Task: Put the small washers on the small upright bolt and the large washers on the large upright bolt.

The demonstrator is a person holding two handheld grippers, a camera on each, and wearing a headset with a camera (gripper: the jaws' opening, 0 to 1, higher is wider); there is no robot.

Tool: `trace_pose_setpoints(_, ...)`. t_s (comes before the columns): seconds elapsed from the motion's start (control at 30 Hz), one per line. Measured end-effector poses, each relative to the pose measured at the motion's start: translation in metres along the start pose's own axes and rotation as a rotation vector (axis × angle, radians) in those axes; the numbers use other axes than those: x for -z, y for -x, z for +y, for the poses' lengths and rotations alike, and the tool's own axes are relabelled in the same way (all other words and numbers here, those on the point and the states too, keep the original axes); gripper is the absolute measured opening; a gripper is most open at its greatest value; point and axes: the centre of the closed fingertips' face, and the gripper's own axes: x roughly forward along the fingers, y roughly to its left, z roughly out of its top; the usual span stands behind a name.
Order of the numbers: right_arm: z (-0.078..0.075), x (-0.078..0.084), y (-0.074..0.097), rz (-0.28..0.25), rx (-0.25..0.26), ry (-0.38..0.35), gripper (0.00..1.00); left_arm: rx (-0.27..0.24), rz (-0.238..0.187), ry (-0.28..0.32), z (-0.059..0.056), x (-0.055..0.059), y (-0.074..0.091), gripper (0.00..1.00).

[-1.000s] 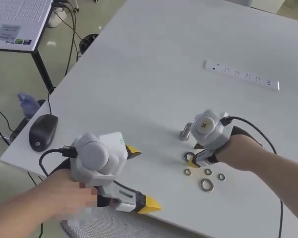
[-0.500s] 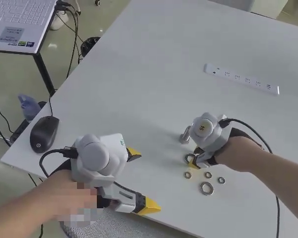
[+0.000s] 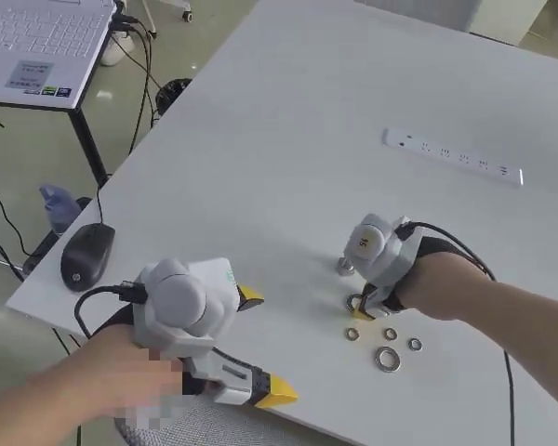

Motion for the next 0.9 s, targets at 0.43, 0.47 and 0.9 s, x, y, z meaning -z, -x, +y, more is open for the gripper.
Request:
trace_pose_setpoints(0.43, -0.001, -0.001, 0.001, 0.014, -0.001, -0.014, 0.2, -0.02, -0.019, -0.001, -0.005, -0.009, 0.006, 0.77)
trace_pose_setpoints(0.47, -0.001, -0.001, 0.001, 0.013, -0.002, -0.015, 0.2, -0.019, -0.02, 0.002, -0.005, -0.009, 0.006, 0.77)
trace_pose_setpoints(0.9, -0.004, 0.013, 0.007, 0.017, -0.009, -0.056, 0.21, -0.028, -0.018, -0.008, -0.001, -0.009, 0.011, 0.76)
